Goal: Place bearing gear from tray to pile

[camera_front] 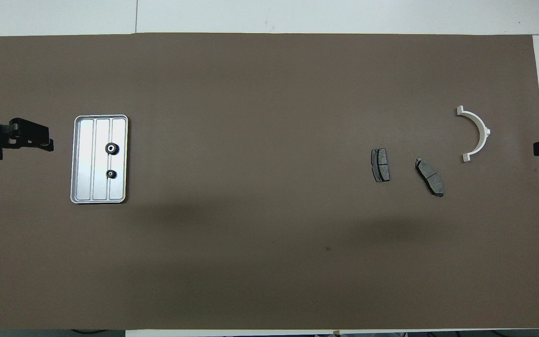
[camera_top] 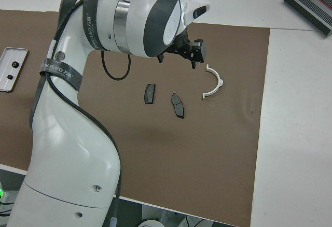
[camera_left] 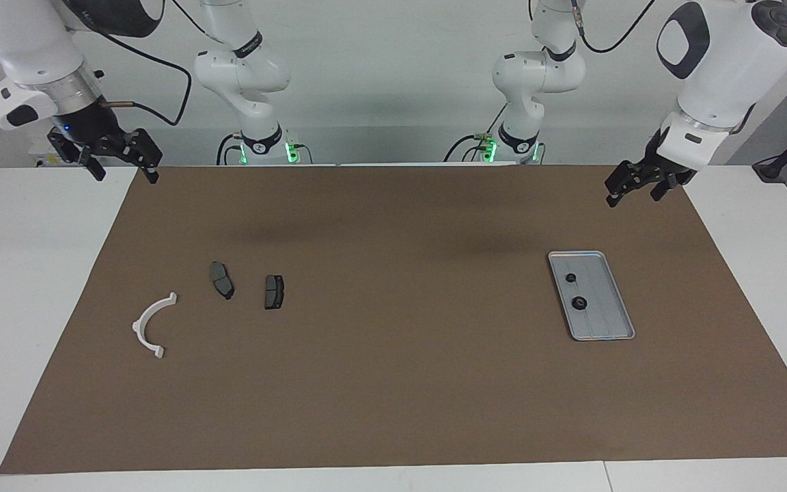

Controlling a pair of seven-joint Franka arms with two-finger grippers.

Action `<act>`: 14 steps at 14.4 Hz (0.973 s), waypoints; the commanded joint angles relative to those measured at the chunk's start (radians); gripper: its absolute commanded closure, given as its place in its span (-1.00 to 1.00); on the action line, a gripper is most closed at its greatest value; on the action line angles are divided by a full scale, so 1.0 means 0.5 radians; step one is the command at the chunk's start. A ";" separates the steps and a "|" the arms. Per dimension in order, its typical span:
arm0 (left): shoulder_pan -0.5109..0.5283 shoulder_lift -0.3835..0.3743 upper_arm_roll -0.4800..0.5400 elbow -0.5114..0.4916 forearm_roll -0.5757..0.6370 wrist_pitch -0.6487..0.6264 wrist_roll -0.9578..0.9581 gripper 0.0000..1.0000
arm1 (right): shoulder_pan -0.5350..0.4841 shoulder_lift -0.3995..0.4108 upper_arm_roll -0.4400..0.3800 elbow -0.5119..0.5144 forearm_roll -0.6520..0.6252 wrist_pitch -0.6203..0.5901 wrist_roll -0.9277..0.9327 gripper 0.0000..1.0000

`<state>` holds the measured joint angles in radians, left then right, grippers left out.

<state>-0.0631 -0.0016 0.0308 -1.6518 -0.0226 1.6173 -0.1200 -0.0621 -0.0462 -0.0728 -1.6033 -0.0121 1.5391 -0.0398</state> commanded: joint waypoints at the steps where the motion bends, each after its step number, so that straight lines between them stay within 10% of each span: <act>1: -0.021 0.006 0.018 0.009 -0.004 0.024 0.019 -1.00 | -0.029 -0.027 0.017 -0.057 0.021 0.042 -0.055 -1.00; 14: -0.006 -0.141 0.027 -0.328 -0.004 0.265 -0.002 -1.00 | -0.057 -0.024 0.017 -0.055 0.015 0.045 -0.105 -1.00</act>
<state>-0.0622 -0.0090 0.0363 -1.6992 -0.0226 1.6713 -0.1202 -0.0717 -0.0459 -0.0732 -1.6083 -0.0122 1.5392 -0.0545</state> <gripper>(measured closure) 0.000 0.000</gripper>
